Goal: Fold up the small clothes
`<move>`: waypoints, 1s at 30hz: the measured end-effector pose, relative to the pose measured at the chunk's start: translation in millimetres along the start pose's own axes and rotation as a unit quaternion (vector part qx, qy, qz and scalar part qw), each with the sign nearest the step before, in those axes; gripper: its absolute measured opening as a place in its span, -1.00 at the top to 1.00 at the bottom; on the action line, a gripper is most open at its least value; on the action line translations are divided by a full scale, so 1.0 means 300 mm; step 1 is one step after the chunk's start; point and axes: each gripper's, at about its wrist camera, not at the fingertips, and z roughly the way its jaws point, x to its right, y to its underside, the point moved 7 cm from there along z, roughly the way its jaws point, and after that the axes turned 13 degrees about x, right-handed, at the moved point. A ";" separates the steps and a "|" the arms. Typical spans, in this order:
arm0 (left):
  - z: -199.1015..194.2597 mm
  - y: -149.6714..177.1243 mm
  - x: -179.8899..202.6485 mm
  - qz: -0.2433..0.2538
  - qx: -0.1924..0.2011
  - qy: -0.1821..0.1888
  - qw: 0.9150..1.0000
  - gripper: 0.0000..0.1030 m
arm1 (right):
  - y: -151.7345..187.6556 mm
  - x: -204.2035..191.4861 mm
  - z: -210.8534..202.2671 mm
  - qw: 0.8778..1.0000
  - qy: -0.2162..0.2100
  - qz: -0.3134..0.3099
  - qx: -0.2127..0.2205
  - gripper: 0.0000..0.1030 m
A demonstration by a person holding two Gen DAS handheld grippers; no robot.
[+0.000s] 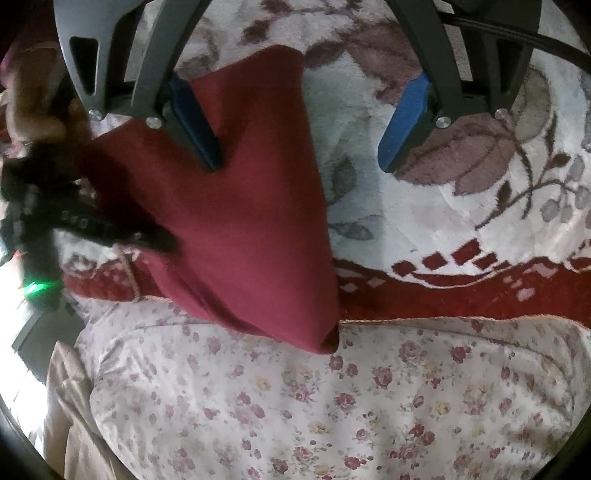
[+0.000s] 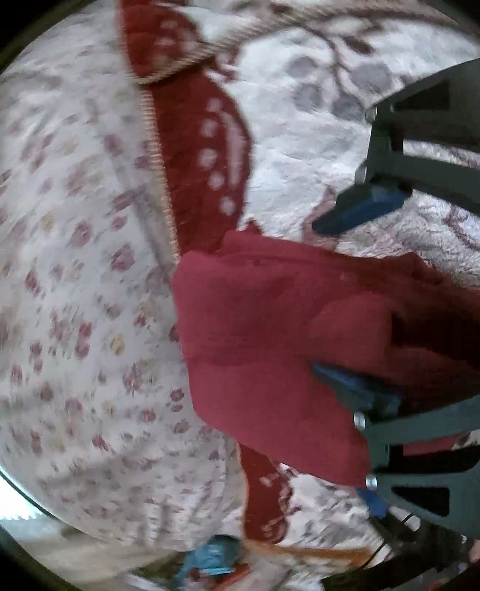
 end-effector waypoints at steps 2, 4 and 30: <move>-0.001 -0.019 -0.005 -0.033 -0.003 0.030 0.999 -0.79 | 0.012 0.028 0.018 0.999 -0.024 0.033 -0.009 -0.67; 0.010 -0.047 -0.016 -0.064 -0.001 0.043 0.997 -0.85 | 0.019 0.040 0.031 0.997 -0.055 0.050 -0.015 -0.69; -0.060 -0.099 0.068 -0.049 -0.042 0.113 0.992 -0.23 | -0.014 -0.178 -0.096 0.982 -0.185 0.026 -0.019 0.00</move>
